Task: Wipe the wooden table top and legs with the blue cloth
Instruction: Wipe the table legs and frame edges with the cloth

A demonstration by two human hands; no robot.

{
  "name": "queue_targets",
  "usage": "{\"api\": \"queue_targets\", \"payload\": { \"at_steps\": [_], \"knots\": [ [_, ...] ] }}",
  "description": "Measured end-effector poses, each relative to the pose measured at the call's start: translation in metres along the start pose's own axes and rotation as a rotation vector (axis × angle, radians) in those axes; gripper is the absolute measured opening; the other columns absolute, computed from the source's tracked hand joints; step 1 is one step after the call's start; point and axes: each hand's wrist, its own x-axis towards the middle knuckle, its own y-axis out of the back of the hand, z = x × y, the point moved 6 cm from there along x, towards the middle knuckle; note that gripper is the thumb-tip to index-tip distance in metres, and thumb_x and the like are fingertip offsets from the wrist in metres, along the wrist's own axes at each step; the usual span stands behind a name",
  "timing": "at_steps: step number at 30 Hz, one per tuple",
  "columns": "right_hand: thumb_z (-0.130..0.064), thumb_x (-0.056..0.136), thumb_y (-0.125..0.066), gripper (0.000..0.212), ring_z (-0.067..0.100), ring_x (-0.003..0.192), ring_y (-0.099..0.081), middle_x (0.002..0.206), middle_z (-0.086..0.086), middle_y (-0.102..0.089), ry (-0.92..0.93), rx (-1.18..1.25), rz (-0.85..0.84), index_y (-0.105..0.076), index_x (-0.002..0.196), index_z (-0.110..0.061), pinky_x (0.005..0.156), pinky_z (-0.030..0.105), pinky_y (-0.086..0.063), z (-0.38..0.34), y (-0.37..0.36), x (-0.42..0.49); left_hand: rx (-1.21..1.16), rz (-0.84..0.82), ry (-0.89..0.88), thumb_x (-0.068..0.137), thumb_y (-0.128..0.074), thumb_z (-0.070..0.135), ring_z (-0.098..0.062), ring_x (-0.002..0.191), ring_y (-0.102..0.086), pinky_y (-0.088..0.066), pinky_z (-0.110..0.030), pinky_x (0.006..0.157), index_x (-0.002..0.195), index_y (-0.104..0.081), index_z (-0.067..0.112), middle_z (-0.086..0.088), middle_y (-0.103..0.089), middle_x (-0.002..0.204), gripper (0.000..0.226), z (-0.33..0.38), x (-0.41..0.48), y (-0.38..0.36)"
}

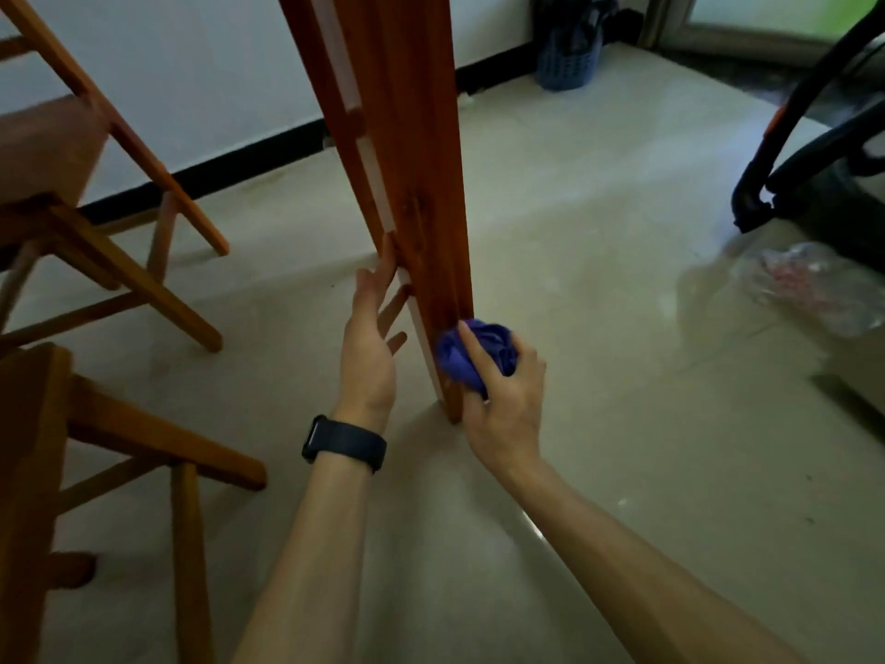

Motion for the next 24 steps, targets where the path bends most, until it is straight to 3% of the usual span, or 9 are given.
{"api": "queue_targets", "payload": {
  "at_steps": [2, 5, 8, 12, 14, 18, 21, 24],
  "knots": [
    [-0.010, 0.083, -0.073, 0.078, 0.032, 0.120, -0.040, 0.138, 0.009, -0.035, 0.018, 0.015, -0.015, -0.038, 0.144, -0.042, 0.099, 0.037, -0.044, -0.012, -0.017, 0.004, 0.000, -0.009, 0.009, 0.105, -0.014, 0.049, -0.008, 0.130, -0.046, -0.030, -0.049, 0.114, 0.125, -0.044, 0.053, 0.019, -0.046, 0.141, 0.037, 0.000, 0.000, 0.000],
    [-0.007, 0.085, -0.071, 0.085, 0.034, 0.127, -0.034, 0.142, 0.009, -0.031, -0.029, -0.069, -0.244, -0.028, 0.148, -0.044, 0.103, 0.040, -0.044, 0.017, -0.047, -0.020, 0.021, -0.039, -0.002, 0.104, -0.014, 0.051, -0.006, 0.132, -0.044, -0.028, -0.052, 0.114, 0.128, -0.040, 0.055, 0.020, -0.043, 0.145, 0.035, -0.001, -0.002, -0.002],
    [-0.015, 0.091, -0.062, 0.069, 0.029, 0.124, -0.040, 0.138, 0.009, -0.039, -0.305, -0.096, -0.420, -0.034, 0.148, -0.042, 0.104, 0.038, -0.041, 0.077, -0.059, -0.057, 0.051, -0.064, -0.018, 0.104, -0.016, 0.053, -0.008, 0.140, -0.037, -0.026, -0.056, 0.115, 0.139, -0.030, 0.054, 0.017, -0.032, 0.156, 0.038, -0.007, -0.006, -0.006],
    [-0.029, 0.088, -0.065, 0.048, 0.029, 0.104, -0.060, 0.123, 0.010, -0.059, -1.138, 0.344, -0.093, -0.044, 0.131, -0.026, 0.094, 0.042, -0.051, 0.131, -0.054, -0.082, 0.061, -0.059, -0.015, 0.103, -0.017, 0.055, -0.009, 0.141, -0.036, -0.024, -0.056, 0.116, 0.146, -0.029, 0.049, 0.017, -0.032, 0.156, 0.045, -0.015, -0.005, -0.006],
    [-0.028, 0.089, -0.064, 0.046, 0.031, 0.101, -0.062, 0.119, 0.008, -0.060, -1.370, 0.536, -0.043, -0.042, 0.129, -0.023, 0.086, 0.046, -0.056, 0.134, -0.069, -0.088, 0.037, -0.051, -0.007, 0.105, -0.015, 0.051, -0.007, 0.139, -0.039, -0.024, -0.057, 0.116, 0.139, -0.034, 0.053, 0.020, -0.037, 0.152, 0.039, -0.016, -0.003, -0.004],
    [-0.033, 0.079, -0.068, 0.039, 0.032, 0.093, -0.062, 0.115, 0.006, -0.057, -1.497, 0.570, -0.018, -0.036, 0.101, -0.040, 0.081, 0.051, -0.057, 0.138, -0.111, -0.095, -0.009, -0.067, 0.011, 0.104, -0.016, 0.052, -0.004, 0.136, -0.041, -0.024, -0.054, 0.116, 0.130, -0.040, 0.055, 0.033, -0.047, 0.132, 0.036, -0.019, -0.001, -0.002],
    [-0.039, 0.075, -0.058, 0.027, 0.029, 0.077, -0.059, 0.097, 0.010, -0.057, -1.528, 0.587, -0.051, -0.043, 0.095, -0.030, 0.064, 0.037, -0.052, 0.158, -0.157, -0.092, -0.023, -0.085, 0.009, 0.104, -0.015, 0.052, -0.002, 0.137, -0.039, -0.025, -0.053, 0.116, 0.140, -0.035, 0.050, 0.034, -0.044, 0.134, 0.042, -0.020, -0.002, -0.005],
    [-0.020, 0.076, -0.051, 0.020, 0.029, 0.075, -0.059, 0.088, 0.008, -0.057, -1.546, 0.898, 0.075, -0.050, 0.093, -0.029, 0.067, 0.039, -0.055, 0.108, -0.120, -0.065, -0.031, -0.085, 0.019, 0.104, -0.015, 0.050, -0.002, 0.137, -0.038, -0.024, -0.051, 0.116, 0.145, -0.033, 0.046, 0.032, -0.042, 0.135, 0.045, -0.020, -0.002, -0.008]
  ]
}}
